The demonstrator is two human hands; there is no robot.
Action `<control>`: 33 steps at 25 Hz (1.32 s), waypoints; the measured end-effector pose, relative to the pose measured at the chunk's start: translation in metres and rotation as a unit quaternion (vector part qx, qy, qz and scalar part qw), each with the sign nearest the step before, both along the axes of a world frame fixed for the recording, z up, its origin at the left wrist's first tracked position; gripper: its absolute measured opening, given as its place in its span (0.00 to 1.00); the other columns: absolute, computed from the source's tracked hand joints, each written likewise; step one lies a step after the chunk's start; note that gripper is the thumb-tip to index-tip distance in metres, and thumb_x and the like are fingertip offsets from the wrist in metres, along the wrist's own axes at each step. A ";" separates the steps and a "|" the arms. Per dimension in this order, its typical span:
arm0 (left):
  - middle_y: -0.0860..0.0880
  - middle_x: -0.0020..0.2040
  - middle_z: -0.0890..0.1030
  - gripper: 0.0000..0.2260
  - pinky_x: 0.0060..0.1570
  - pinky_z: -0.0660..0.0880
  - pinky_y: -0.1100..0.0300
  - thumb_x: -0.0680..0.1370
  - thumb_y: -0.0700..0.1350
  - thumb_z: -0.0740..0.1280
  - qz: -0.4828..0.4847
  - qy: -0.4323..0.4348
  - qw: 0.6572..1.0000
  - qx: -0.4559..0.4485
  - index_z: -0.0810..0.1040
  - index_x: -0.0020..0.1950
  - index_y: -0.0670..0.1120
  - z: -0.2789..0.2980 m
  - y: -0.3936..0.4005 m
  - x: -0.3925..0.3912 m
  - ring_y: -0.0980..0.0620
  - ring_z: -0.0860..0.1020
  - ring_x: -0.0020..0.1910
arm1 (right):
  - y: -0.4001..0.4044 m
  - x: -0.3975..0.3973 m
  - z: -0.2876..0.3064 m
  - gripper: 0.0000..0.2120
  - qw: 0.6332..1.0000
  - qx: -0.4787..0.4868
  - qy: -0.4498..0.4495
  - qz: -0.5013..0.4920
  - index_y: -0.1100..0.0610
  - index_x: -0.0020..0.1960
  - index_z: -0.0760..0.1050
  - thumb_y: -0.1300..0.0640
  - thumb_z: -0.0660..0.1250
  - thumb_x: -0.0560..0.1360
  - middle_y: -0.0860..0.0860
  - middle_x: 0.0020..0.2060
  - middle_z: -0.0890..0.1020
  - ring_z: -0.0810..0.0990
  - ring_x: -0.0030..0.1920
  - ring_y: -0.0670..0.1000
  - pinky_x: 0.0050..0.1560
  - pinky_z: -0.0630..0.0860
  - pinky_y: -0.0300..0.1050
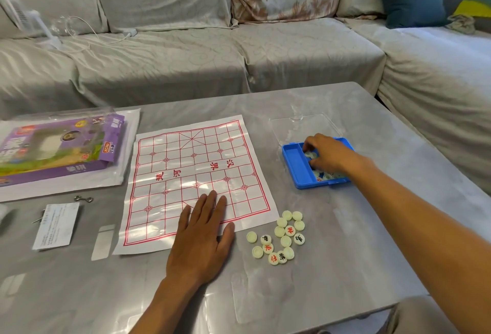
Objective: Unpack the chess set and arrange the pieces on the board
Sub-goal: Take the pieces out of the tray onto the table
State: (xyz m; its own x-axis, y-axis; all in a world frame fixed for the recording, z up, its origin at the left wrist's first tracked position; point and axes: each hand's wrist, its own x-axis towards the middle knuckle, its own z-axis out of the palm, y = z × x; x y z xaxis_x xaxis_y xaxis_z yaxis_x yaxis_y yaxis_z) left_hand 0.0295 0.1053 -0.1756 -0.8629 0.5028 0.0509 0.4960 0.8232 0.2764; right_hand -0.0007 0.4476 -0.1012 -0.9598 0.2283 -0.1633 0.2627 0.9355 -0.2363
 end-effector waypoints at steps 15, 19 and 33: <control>0.58 0.76 0.36 0.36 0.74 0.35 0.54 0.70 0.70 0.26 0.001 -0.004 1.000 -0.011 0.40 0.77 0.60 0.003 0.000 0.000 0.56 0.36 0.75 | 0.002 -0.015 -0.006 0.10 0.991 -0.060 0.031 -0.116 0.55 0.51 0.82 0.62 0.72 0.70 0.50 0.48 0.82 0.81 0.43 0.49 0.42 0.79 0.41; 0.58 0.76 0.38 0.36 0.73 0.36 0.54 0.71 0.70 0.28 0.002 -0.004 1.000 -0.004 0.42 0.77 0.59 0.000 0.000 -0.001 0.56 0.38 0.76 | 0.002 -0.006 0.003 0.08 0.969 -0.152 0.077 -0.177 0.54 0.49 0.82 0.63 0.72 0.70 0.51 0.41 0.83 0.83 0.36 0.50 0.34 0.81 0.43; 0.57 0.76 0.36 0.35 0.74 0.37 0.52 0.70 0.69 0.27 -0.005 -0.005 1.000 -0.019 0.37 0.76 0.59 0.002 0.000 -0.001 0.55 0.36 0.76 | -0.064 0.080 0.018 0.09 0.990 -0.120 0.068 -0.018 0.50 0.54 0.80 0.52 0.70 0.74 0.42 0.47 0.81 0.76 0.41 0.39 0.40 0.68 0.30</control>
